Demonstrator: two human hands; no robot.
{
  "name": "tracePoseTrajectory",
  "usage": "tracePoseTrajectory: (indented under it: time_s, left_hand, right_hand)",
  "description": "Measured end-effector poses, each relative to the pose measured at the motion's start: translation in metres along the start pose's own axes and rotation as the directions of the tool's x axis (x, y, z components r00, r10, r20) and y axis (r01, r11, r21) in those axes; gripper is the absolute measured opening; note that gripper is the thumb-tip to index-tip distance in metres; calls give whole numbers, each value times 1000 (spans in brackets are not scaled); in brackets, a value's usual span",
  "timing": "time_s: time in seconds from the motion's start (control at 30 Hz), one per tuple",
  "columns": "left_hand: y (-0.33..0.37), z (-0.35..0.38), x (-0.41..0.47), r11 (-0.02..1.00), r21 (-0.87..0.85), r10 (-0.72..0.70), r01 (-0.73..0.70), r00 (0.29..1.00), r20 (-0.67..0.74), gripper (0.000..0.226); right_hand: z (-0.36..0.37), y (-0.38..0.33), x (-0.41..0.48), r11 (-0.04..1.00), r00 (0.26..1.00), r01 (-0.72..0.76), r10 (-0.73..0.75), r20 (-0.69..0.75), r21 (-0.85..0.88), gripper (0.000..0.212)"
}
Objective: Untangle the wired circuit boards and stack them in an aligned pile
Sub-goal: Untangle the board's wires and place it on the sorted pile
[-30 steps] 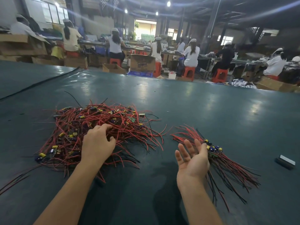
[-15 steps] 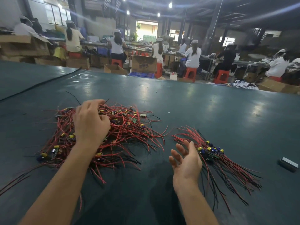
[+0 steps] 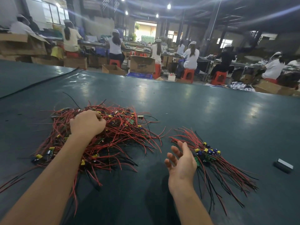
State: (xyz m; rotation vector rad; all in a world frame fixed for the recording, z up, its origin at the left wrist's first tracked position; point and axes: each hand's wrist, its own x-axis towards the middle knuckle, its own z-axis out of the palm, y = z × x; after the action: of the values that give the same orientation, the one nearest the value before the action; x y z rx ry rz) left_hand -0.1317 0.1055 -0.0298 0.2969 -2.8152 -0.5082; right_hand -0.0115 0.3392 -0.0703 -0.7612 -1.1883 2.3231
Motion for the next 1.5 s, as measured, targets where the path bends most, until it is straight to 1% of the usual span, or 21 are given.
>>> tracePoseTrajectory:
  time_s: [0.07,0.13,0.2,0.27,0.4,0.57,0.67,0.8,0.9,0.97,1.03,1.1,1.23,1.3,1.37,1.43,1.47,1.5]
  left_hand:
    - [1,-2,-2,1000,13,16,-16,1000,17,26]
    - [0,-3,-6,999,-6,46,-46,999,1,20]
    - [-3,-3,-12,993,-83,80,-85,995,-58,16]
    - [-4,-1,-21,979,-153,109,-135,981,-162,19]
    - [-5,-1,-31,946,-176,183,-271,897,-402,19]
    - [4,-5,-39,852,-265,270,-452,812,-517,16]
    - [18,-3,-52,792,-306,331,-529,792,-513,15]
    - [33,7,-72,657,-350,447,-667,719,-532,23]
    - [41,22,-86,592,-381,498,-710,694,-520,20]
    - [42,32,-93,570,-400,506,-717,690,-517,17]
    - [39,38,-96,551,-407,508,-729,680,-530,19]
    - [37,40,-98,517,-390,523,-762,642,-560,23]
    - [35,44,-101,450,-331,598,-829,555,-578,25]
    - [34,46,-102,444,-310,609,-841,537,-583,23]
    - [35,47,-103,464,-280,593,-840,530,-607,21]
    - [38,47,-104,497,-268,551,-825,539,-637,22]
    - [40,47,-105,514,-298,516,-804,567,-642,22]
    - [43,46,-107,528,-366,461,-766,621,-634,20]
  right_hand:
    - [1,0,0,1000,1000,-3,3,0,-3,21]
    - [1,-1,-1,1000,1000,-6,6,3,-2,21]
    - [1,-1,-2,1000,1000,-9,9,3,-5,21]
    - [2,-1,-3,1000,1000,-12,12,8,-10,21]
    - [3,-2,-3,1000,1000,-8,9,16,-8,21]
    - [4,-1,-4,1000,1000,-7,7,27,-19,21]
    - [3,0,-5,999,999,-16,18,47,-35,22]
    - [5,2,-7,994,990,-38,52,132,-106,24]
    - [9,5,-12,979,963,-48,97,250,-196,28]
    - [9,6,-15,975,954,-2,69,292,-224,25]
    - [10,5,-18,976,956,55,9,293,-210,20]
    - [9,2,-21,979,950,78,-16,312,-188,21]
    - [10,-5,-29,986,907,25,47,418,-165,38]
    - [11,-9,-32,994,903,24,23,430,-103,33]
    - [10,-14,-33,998,905,45,-27,425,-33,25]
    - [8,-16,-33,994,904,105,-88,418,-17,18]
    - [7,-17,-32,990,901,138,-117,418,-21,15]
    - [7,-17,-33,985,896,172,-147,419,-23,14]
